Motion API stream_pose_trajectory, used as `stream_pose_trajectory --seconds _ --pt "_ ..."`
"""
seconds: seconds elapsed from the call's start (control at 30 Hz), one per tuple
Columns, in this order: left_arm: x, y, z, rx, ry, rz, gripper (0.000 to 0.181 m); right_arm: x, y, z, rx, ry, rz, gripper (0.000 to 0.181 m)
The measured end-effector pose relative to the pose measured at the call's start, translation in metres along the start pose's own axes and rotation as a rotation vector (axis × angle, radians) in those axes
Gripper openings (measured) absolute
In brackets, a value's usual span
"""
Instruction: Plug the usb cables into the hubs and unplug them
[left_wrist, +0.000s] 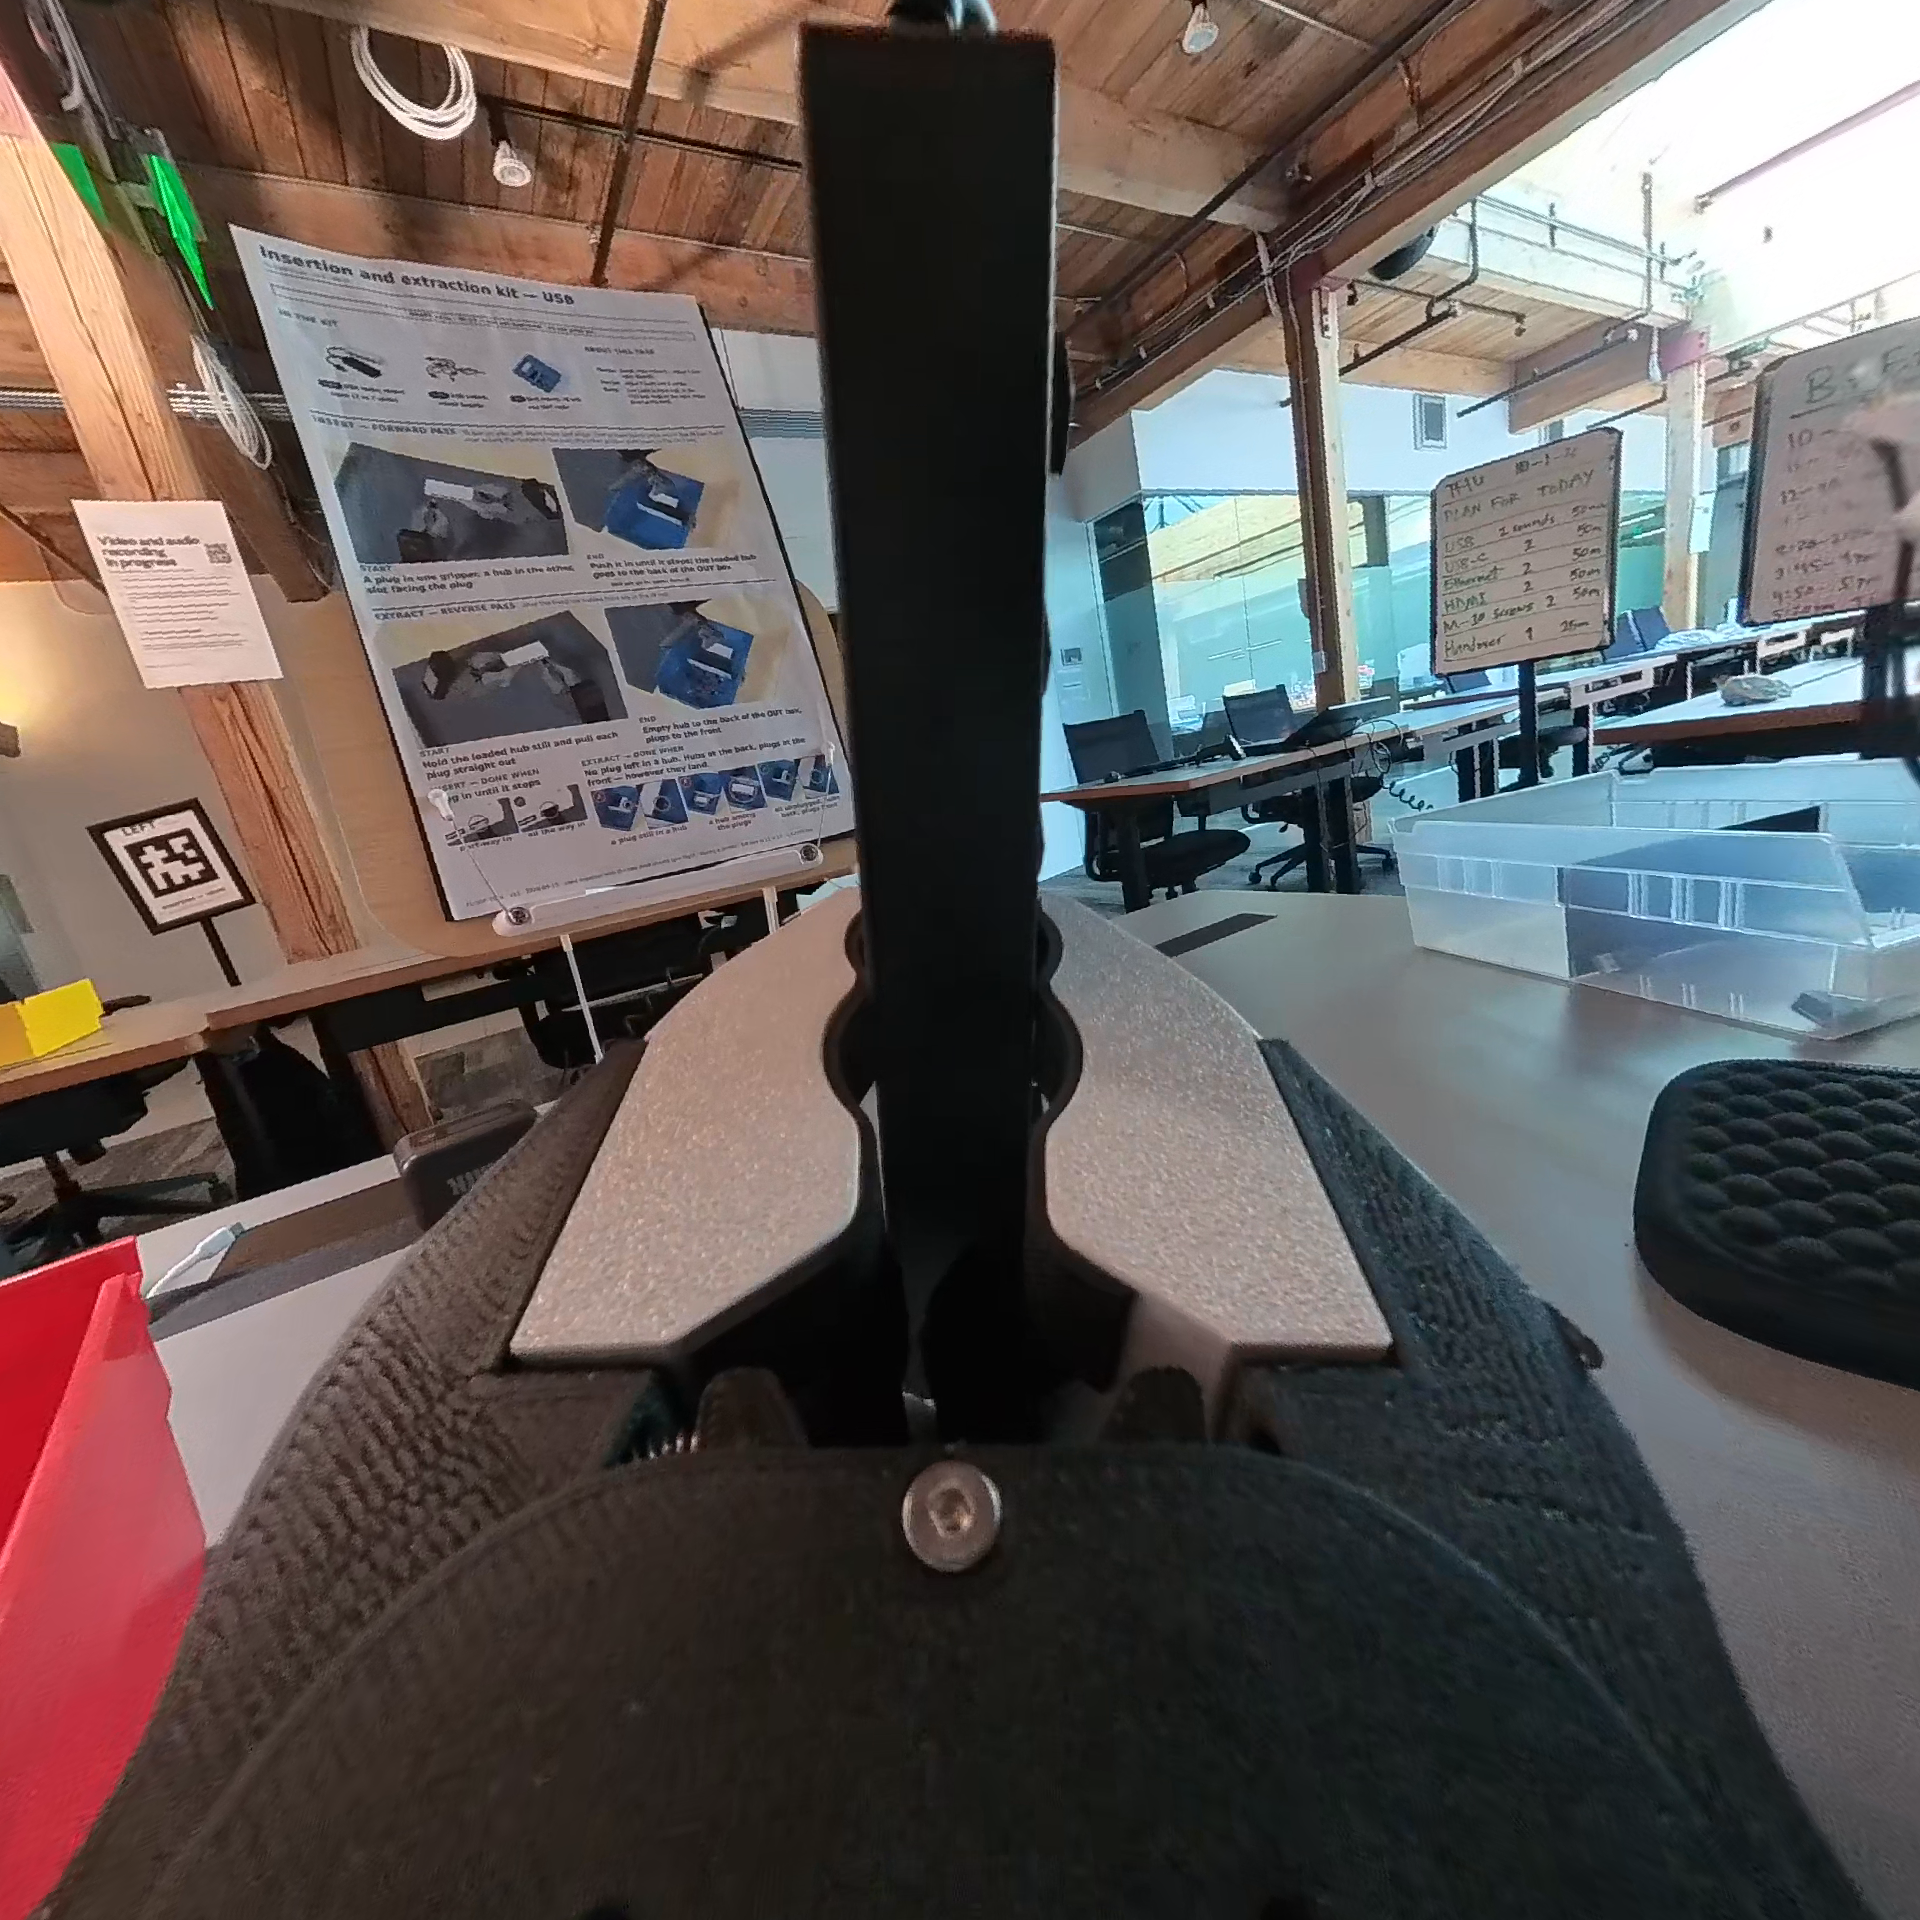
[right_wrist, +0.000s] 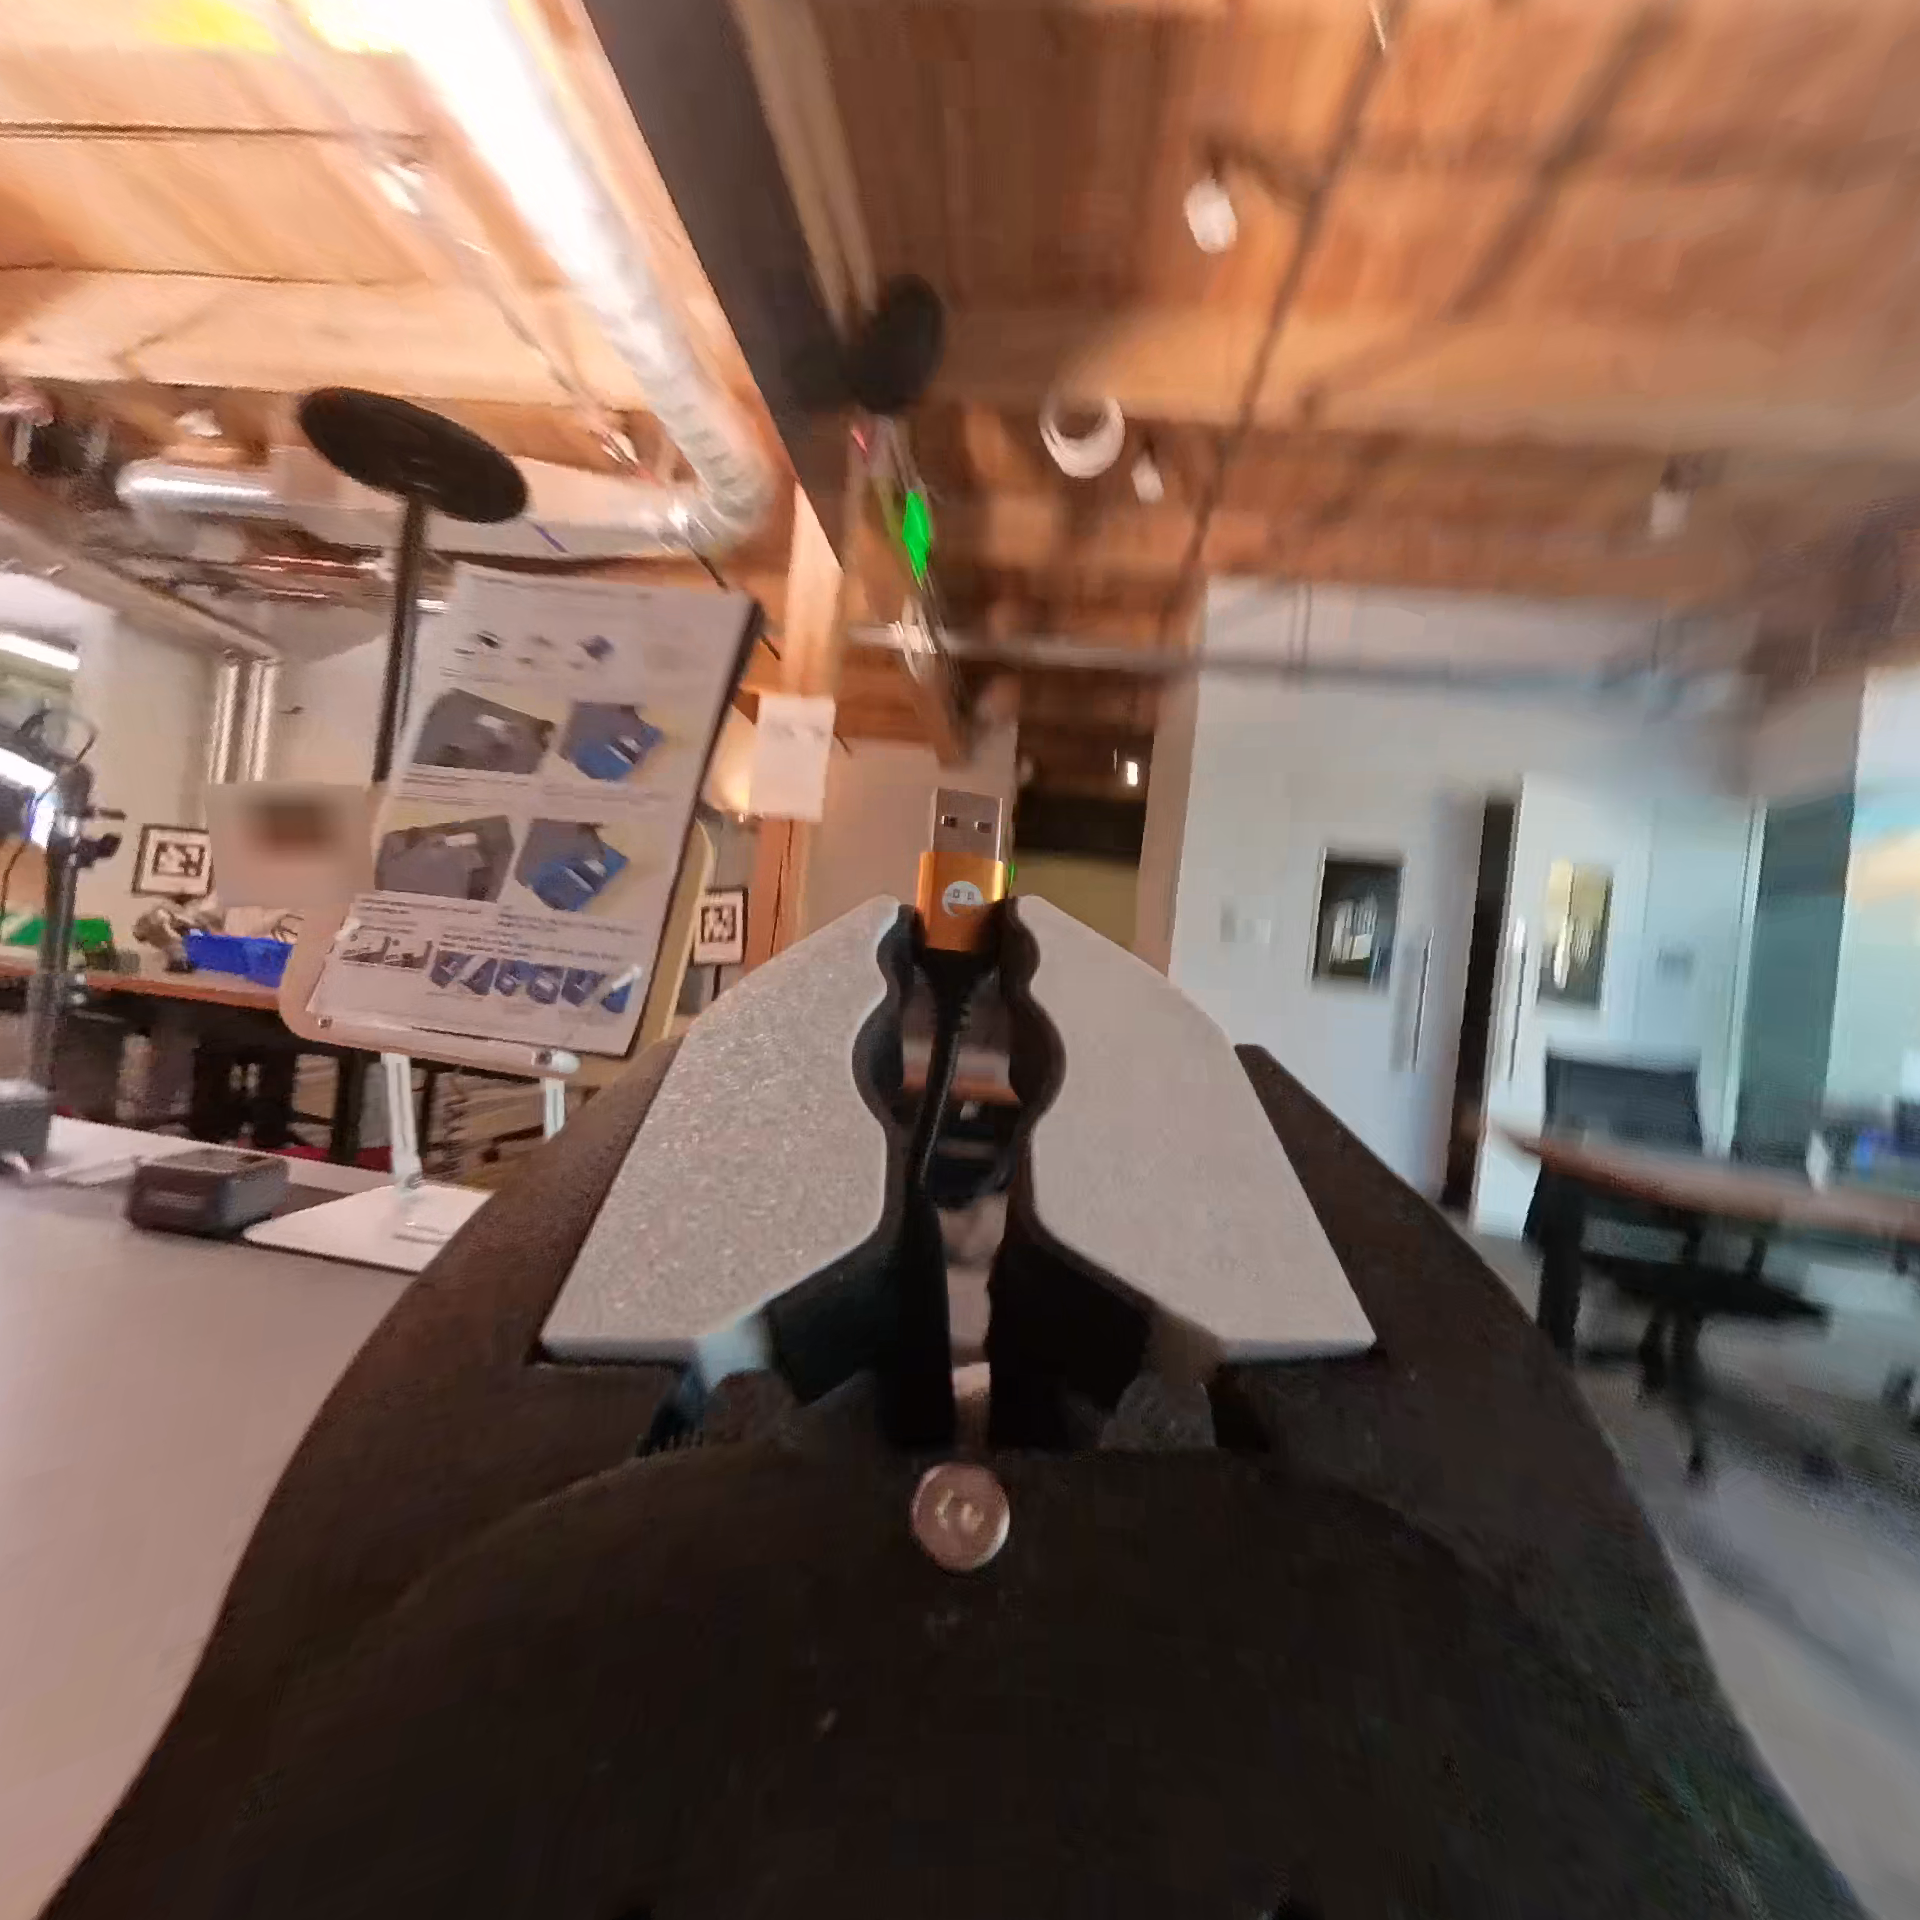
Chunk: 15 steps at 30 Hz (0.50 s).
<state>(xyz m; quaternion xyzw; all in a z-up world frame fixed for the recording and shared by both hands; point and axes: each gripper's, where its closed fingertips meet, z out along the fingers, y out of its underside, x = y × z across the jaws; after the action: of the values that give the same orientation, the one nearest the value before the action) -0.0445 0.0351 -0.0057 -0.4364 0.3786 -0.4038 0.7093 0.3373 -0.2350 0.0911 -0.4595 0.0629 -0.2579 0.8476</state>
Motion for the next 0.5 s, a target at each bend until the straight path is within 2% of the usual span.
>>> stream_pose_trajectory --seconds 0.1,0.2,0.27,0.33,0.5 --pt "0.0 0.0 -0.001 0.002 0.001 -0.001 0.025 -0.025 -0.043 -0.007 0.192 -0.064 -0.151 0.015" --pt "0.001 0.0 -0.001 0.001 0.004 -0.002 0.025 -0.025 -0.076 -0.015 0.321 -0.07 -0.029 0.015" --pt "0.001 0.0 0.0 -0.001 0.006 -0.005 0.026 -0.011 -0.088 -0.021 0.376 -0.044 0.07 0.015" --pt "0.001 0.0 0.0 -0.003 0.007 -0.006 0.026 0.008 -0.081 -0.022 0.342 -0.006 0.096 0.015" --pt "0.002 0.0 0.0 -0.006 0.008 0.002 0.026 0.046 -0.028 -0.016 0.154 0.061 0.0 0.015"
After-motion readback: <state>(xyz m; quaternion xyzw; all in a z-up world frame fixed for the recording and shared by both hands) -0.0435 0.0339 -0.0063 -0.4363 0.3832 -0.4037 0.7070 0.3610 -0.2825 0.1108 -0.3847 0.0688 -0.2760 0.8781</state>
